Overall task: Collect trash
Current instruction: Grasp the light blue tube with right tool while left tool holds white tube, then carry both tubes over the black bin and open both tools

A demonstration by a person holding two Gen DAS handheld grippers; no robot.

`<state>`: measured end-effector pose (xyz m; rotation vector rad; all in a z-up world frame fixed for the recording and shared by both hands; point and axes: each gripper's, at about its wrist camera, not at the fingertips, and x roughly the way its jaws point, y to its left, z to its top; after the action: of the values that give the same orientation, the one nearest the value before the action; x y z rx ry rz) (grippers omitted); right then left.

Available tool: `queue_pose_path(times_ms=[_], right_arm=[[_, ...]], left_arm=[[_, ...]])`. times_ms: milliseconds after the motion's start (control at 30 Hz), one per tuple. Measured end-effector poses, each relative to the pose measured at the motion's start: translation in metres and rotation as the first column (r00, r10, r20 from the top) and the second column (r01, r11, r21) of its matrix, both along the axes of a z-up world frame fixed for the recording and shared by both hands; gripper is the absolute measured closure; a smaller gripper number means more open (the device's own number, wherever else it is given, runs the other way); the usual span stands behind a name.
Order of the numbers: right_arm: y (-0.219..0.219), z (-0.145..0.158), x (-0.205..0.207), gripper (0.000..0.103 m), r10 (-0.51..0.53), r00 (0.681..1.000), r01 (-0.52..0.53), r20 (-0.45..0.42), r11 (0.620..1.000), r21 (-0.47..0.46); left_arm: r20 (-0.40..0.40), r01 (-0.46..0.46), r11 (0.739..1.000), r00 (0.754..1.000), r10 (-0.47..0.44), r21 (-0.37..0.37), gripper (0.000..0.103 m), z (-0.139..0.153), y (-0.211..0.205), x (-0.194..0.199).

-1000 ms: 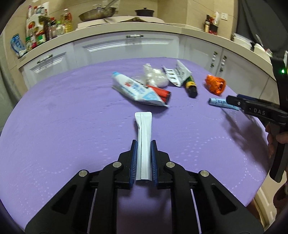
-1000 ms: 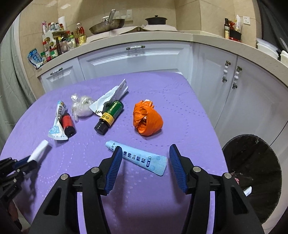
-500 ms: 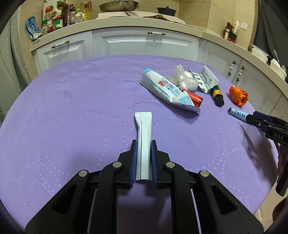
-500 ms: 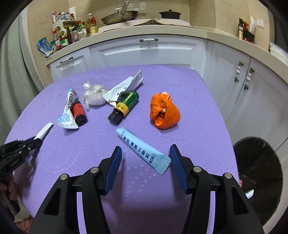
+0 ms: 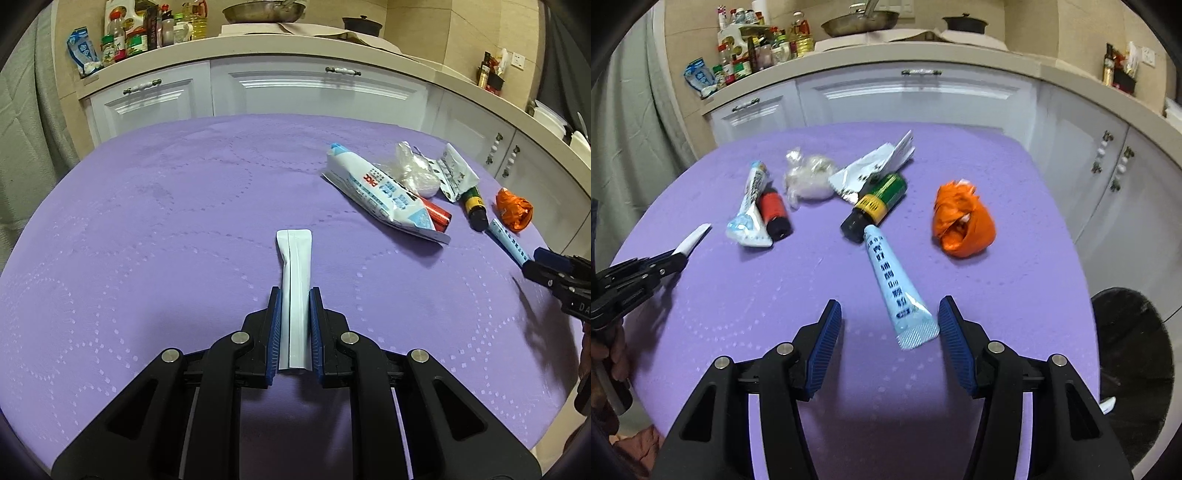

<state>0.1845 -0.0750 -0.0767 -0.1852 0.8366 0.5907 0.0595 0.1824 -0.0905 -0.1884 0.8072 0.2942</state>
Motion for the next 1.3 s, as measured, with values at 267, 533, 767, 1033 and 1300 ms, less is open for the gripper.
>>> queue_pose_path(times_ms=[267, 533, 767, 1033, 1300], right_arm=[[0.012, -0.008, 0.012, 0.062, -0.009, 1.000, 0.009, -0.002, 1.000, -0.023], [0.009, -0.008, 0.000, 0.082, -0.022, 1.000, 0.022, 0.009, 1.000, -0.022], [-0.009, -0.003, -0.017, 0.083, -0.073, 0.997, 0.073, 0.015, 0.997, 0.033], [-0.049, 0.009, -0.030, 0.083, -0.180, 0.982, 0.177, 0.049, 0.982, 0.073], [-0.105, 0.026, -0.041, 0.083, -0.333, 0.937, 0.322, 0.104, 0.940, 0.109]], left_arm=[[0.003, -0.025, 1.000, 1.000, 0.025, -0.007, 0.089, 0.001, 0.008, 0.001], [0.007, -0.022, 1.000, 1.000, 0.022, -0.001, 0.089, 0.003, 0.004, 0.001], [0.027, 0.016, 1.000, 1.000, -0.016, 0.006, 0.089, 0.011, -0.010, -0.004], [0.071, 0.139, 0.990, 0.988, -0.139, 0.007, 0.089, 0.028, -0.058, 0.002], [0.139, 0.313, 0.950, 0.940, -0.313, 0.023, 0.089, 0.047, -0.130, 0.026]])
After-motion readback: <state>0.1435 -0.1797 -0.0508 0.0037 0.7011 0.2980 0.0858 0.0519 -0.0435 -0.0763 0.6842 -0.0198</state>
